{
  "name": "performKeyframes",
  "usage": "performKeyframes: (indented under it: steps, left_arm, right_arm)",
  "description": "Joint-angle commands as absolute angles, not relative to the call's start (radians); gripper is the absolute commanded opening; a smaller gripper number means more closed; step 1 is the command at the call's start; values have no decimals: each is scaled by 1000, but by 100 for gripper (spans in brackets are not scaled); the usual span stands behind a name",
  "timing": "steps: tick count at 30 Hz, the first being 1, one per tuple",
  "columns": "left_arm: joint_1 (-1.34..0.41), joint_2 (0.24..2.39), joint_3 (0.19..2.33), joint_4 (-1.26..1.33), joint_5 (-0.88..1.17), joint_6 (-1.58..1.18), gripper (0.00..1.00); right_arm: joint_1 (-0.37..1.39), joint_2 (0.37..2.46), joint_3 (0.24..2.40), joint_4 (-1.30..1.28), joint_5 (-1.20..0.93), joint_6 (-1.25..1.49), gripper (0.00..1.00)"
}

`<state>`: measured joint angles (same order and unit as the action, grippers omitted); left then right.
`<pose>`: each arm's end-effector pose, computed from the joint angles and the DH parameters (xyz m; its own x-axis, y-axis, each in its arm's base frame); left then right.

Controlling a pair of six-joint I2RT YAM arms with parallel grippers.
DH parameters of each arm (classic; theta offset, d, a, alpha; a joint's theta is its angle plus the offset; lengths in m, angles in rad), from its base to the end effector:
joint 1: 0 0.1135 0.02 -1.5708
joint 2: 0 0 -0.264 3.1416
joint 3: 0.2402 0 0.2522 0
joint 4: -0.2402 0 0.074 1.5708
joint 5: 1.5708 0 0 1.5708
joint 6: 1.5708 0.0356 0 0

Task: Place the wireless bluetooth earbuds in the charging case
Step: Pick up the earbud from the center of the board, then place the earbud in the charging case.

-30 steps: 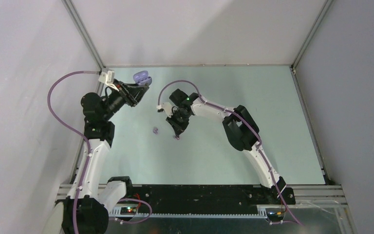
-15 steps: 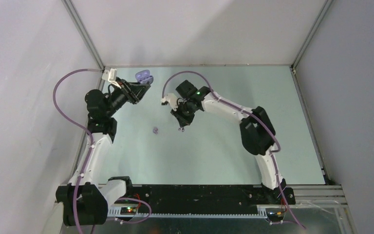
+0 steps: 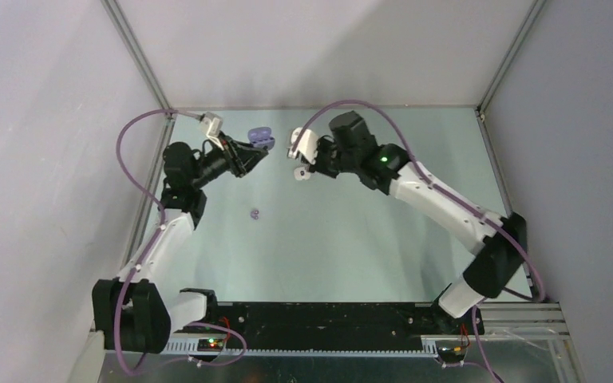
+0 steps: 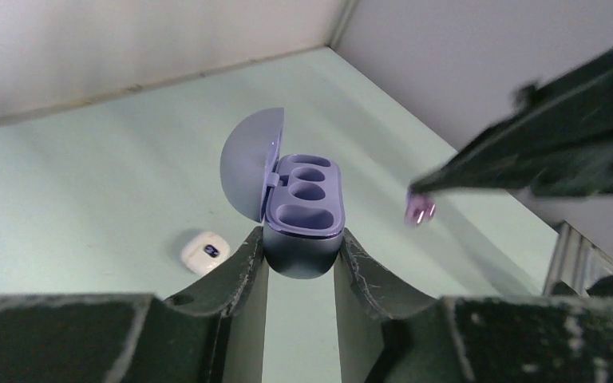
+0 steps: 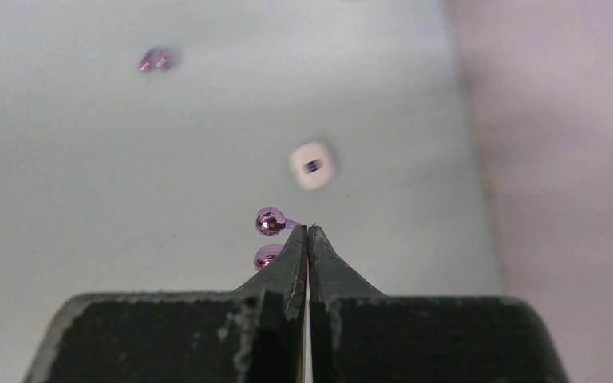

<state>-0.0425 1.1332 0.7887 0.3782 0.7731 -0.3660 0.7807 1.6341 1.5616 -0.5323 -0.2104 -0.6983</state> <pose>0.2571 -0.0358 0.3297 -0.2290 -0.2466 -0.9417 0.6916 0.6395 -0.3357 0.2611 0.2691 0.3572 0.2116 -0.6754 -0.7064 -0.8803 0.1823 -0.4379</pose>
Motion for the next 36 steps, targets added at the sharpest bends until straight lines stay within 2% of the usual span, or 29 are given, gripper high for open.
performKeyframes:
  steps: [1, 14, 36]
  left_arm:
    - [-114, 1164, 834, 421, 807, -304, 0]
    - [-245, 1266, 966, 477, 874, -341, 0]
    - [-264, 1265, 993, 645, 947, -521, 0]
  right_arm:
    - [776, 1479, 1562, -296, -150, -811, 0]
    - [806, 1355, 1459, -23, -82, -888, 0]
    - [849, 1352, 1362, 158, -112, -934, 0]
